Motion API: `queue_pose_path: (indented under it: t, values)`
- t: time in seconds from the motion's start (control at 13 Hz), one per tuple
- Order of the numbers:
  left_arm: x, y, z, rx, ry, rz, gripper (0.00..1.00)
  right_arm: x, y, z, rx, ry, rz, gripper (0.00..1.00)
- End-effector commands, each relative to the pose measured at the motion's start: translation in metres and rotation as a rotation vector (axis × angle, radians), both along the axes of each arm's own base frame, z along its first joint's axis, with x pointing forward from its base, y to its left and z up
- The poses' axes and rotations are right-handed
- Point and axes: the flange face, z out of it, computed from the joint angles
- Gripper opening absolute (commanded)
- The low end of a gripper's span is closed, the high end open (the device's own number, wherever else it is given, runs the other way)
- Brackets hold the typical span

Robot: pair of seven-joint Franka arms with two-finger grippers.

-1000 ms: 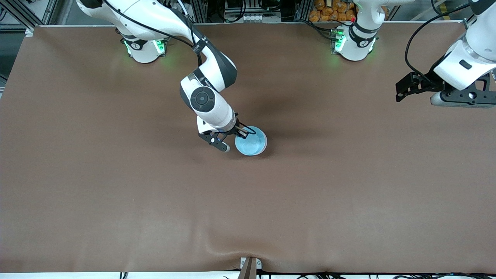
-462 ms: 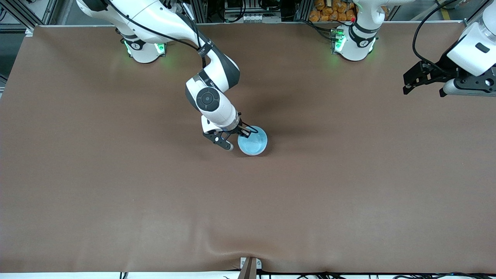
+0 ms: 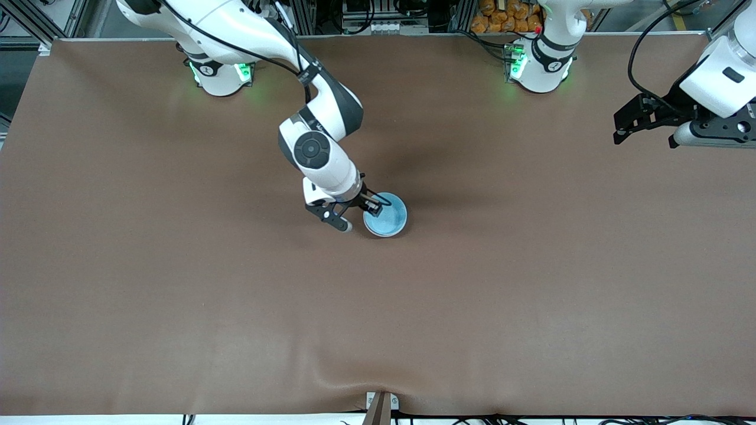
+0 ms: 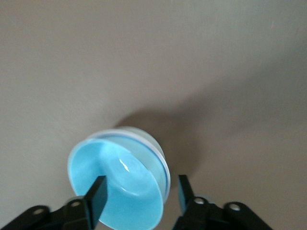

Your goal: Stack pink and blue bowls on white bowl

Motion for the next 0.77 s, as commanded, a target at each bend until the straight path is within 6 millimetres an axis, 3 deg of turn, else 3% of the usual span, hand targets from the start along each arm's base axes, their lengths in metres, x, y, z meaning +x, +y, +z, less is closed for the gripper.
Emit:
queue_pose_path:
  t: [0.0, 0.15, 0.38, 0.54, 0.69]
  values:
    - [0.000, 0.000, 0.004, -0.009, 0.006, -0.009, 1.00, 0.034, -0.058, 0.053, -0.013, -0.056, 0.029, 1.00]
    - [0.000, -0.001, 0.003, -0.009, 0.010, -0.010, 1.00, 0.061, -0.122, 0.081, -0.037, -0.059, 0.119, 1.00]
    - [0.000, -0.002, 0.001, -0.007, 0.016, -0.013, 1.00, 0.091, -0.241, 0.117, -0.062, -0.052, 0.239, 1.00]
    - [0.001, -0.003, 0.002, -0.006, 0.015, -0.015, 1.00, 0.095, -0.314, 0.141, -0.069, -0.055, 0.301, 1.00]
    - [0.000, -0.005, 0.002, -0.006, 0.015, -0.018, 1.00, 0.083, -0.390, 0.172, -0.076, -0.062, 0.346, 1.00]
